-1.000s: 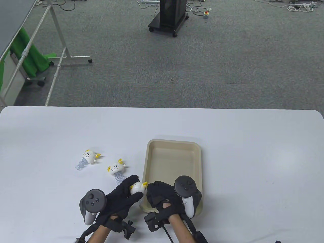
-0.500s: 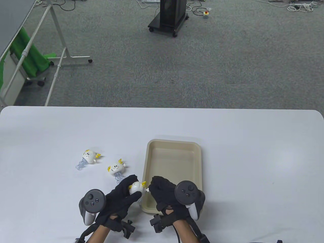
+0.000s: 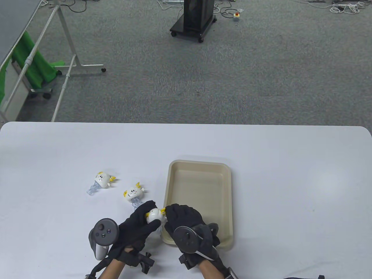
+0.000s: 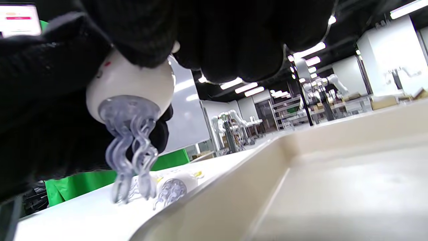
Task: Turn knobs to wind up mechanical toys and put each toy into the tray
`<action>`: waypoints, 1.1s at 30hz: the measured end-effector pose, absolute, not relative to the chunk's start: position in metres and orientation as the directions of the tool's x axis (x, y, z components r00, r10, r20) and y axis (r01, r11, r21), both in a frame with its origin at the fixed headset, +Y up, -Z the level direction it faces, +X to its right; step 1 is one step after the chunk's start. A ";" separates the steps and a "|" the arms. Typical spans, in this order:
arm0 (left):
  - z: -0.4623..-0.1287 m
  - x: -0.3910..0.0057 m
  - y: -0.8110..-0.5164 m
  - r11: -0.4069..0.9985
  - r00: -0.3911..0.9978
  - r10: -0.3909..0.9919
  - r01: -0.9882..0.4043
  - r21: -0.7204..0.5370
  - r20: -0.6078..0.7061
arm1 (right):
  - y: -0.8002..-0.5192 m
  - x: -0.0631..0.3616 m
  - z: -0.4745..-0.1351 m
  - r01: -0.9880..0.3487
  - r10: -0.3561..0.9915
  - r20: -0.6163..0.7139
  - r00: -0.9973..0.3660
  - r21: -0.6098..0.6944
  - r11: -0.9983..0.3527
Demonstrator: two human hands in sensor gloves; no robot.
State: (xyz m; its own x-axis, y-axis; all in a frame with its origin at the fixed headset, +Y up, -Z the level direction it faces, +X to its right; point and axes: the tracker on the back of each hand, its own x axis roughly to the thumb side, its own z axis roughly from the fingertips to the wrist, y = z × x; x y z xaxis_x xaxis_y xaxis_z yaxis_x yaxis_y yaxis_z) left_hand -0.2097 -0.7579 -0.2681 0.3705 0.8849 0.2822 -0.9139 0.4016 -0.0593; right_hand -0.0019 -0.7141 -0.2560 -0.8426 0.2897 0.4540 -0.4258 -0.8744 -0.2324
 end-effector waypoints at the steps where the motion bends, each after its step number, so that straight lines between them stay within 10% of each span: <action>1: -0.268 -0.209 -0.758 0.396 0.365 0.888 -0.916 -0.062 0.281 | -0.714 -0.003 -0.256 -0.405 0.258 0.458 -0.851 -0.260 -0.876; 16: -0.268 -0.207 -0.759 0.375 0.340 0.901 -0.923 -0.089 0.271 | -0.716 0.017 -0.277 -0.664 0.600 0.372 -0.708 -0.061 -0.746; 22: -0.269 -0.206 -0.758 0.396 0.358 0.890 -0.914 -0.090 0.283 | -0.743 0.032 -0.296 -0.917 0.925 0.012 -0.380 0.129 -0.379; 28: -0.269 -0.202 -0.758 0.441 0.398 0.868 -0.893 -0.093 0.297 | -0.760 0.036 -0.296 -0.974 0.922 -0.315 -0.225 0.106 -0.201; 33: -0.268 -0.202 -0.759 0.440 0.397 0.869 -0.893 -0.092 0.296 | -0.762 0.038 -0.295 -0.976 0.932 -0.294 -0.211 0.115 -0.185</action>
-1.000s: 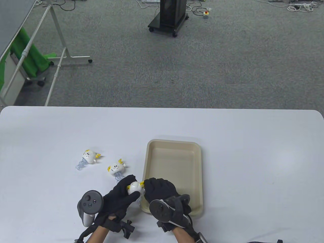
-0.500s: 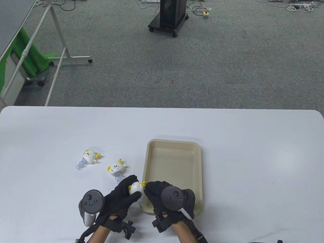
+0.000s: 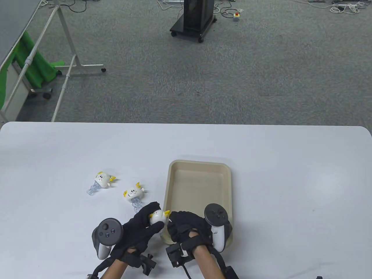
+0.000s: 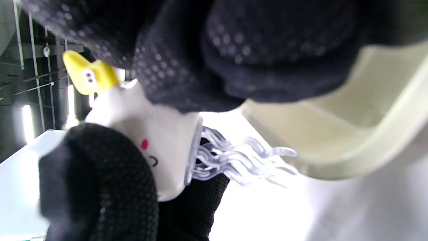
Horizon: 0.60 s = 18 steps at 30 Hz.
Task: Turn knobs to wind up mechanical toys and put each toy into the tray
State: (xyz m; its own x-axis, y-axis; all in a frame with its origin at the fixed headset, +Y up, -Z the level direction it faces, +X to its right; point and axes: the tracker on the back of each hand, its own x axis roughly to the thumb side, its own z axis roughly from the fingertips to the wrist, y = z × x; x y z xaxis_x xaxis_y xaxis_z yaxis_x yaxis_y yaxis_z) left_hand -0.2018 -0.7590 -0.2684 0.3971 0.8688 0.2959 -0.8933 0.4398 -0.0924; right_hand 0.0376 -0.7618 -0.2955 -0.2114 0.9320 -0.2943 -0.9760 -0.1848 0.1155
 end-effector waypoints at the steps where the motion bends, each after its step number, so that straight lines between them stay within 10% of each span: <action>1: -0.268 -0.202 -0.759 0.441 0.399 0.869 -0.893 -0.091 0.294 | -0.759 0.038 -0.295 -0.967 0.932 -0.264 -0.249 0.122 -0.223; 11: -0.270 -0.209 -0.759 0.414 0.386 0.882 -0.909 -0.053 0.270 | -0.719 0.028 -0.273 -0.799 0.765 0.246 -0.596 -0.081 -0.596; 18: -0.271 -0.215 -0.760 0.377 0.354 0.899 -0.925 -0.041 0.259 | -0.713 0.007 -0.258 -0.523 0.390 0.452 -0.803 -0.219 -0.824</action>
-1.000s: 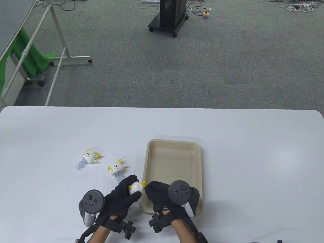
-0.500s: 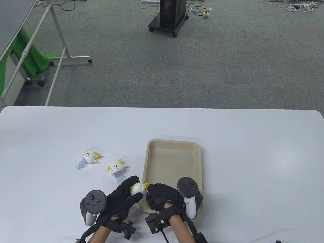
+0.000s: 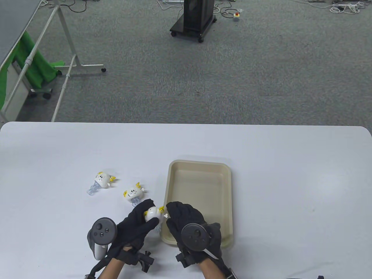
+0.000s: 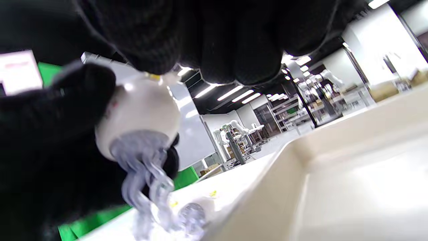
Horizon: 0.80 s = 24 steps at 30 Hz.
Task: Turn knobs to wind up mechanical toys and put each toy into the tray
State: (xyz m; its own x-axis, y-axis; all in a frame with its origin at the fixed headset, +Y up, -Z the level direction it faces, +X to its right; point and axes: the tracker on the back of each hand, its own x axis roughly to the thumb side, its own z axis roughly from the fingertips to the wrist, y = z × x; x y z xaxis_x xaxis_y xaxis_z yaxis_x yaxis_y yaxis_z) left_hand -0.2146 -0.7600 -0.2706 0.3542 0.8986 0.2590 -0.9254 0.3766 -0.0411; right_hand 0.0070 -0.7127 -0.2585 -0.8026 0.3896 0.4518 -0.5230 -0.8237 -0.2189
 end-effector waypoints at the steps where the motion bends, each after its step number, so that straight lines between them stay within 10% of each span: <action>1: -0.270 -0.214 -0.760 0.376 0.353 0.899 -0.926 -0.041 0.259 | -0.713 0.004 -0.257 -0.487 0.351 0.450 -0.821 -0.232 -0.842; 15: -0.270 -0.212 -0.759 0.352 0.329 0.911 -0.934 -0.057 0.247 | -0.713 -0.005 -0.254 -0.425 0.219 0.494 -0.842 -0.356 -0.832; 24: -0.270 -0.207 -0.757 0.395 0.358 0.891 -0.914 -0.090 0.278 | -0.722 0.020 -0.281 -0.726 0.697 0.277 -0.661 -0.004 -0.688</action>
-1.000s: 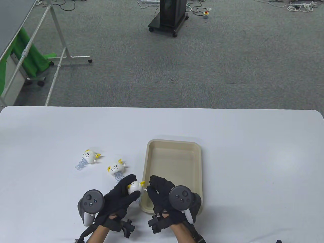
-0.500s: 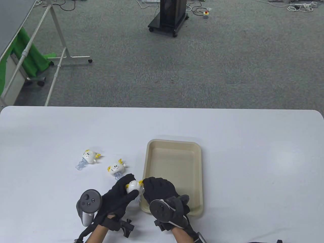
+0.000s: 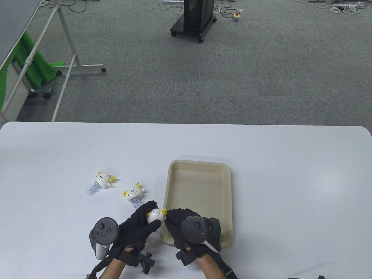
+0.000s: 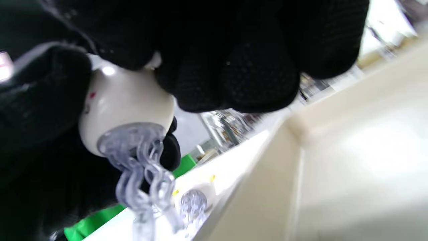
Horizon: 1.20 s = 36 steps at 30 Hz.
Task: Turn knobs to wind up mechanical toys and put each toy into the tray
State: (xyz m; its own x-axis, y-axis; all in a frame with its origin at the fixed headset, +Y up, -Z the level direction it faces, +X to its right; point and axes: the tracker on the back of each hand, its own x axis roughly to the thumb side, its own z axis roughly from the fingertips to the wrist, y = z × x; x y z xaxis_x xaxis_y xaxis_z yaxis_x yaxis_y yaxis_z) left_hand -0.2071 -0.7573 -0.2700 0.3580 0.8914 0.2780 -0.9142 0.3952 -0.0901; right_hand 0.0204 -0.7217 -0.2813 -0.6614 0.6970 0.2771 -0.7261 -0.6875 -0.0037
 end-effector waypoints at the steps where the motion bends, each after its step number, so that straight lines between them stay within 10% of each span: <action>1: -0.270 -0.207 -0.757 0.396 0.357 0.891 -0.913 -0.097 0.282 | -0.726 0.024 -0.284 -0.792 0.773 0.234 -0.590 0.017 -0.610; 5: -0.269 -0.202 -0.756 0.403 0.358 0.888 -0.908 -0.113 0.290 | -0.750 0.037 -0.294 -0.956 0.955 -0.101 -0.278 0.122 -0.265; 9: -0.268 -0.200 -0.757 0.414 0.367 0.882 -0.903 -0.117 0.295 | -0.750 0.039 -0.294 -0.948 0.939 -0.145 -0.311 0.117 -0.296; 17: -0.268 -0.204 -0.757 0.403 0.366 0.885 -0.912 -0.080 0.288 | -0.731 0.037 -0.281 -0.885 0.885 0.063 -0.462 0.029 -0.464; 25: -0.268 -0.210 -0.757 0.367 0.337 0.900 -0.928 -0.063 0.277 | -0.702 0.014 -0.255 -0.542 0.444 0.395 -0.804 -0.181 -0.821; 36: -0.267 -0.211 -0.757 0.329 0.301 0.914 -0.942 -0.066 0.271 | -0.705 -0.010 -0.241 -0.335 0.139 0.451 -0.882 -0.392 -0.857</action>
State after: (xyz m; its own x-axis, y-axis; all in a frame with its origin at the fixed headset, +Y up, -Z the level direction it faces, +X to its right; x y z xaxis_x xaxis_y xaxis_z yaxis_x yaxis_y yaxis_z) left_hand -0.2107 -0.7569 -0.2673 0.3006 0.9144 0.2710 -0.9420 0.3291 -0.0658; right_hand -0.0097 -0.7047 -0.2411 -0.8816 0.1388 0.4511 -0.3354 -0.8567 -0.3919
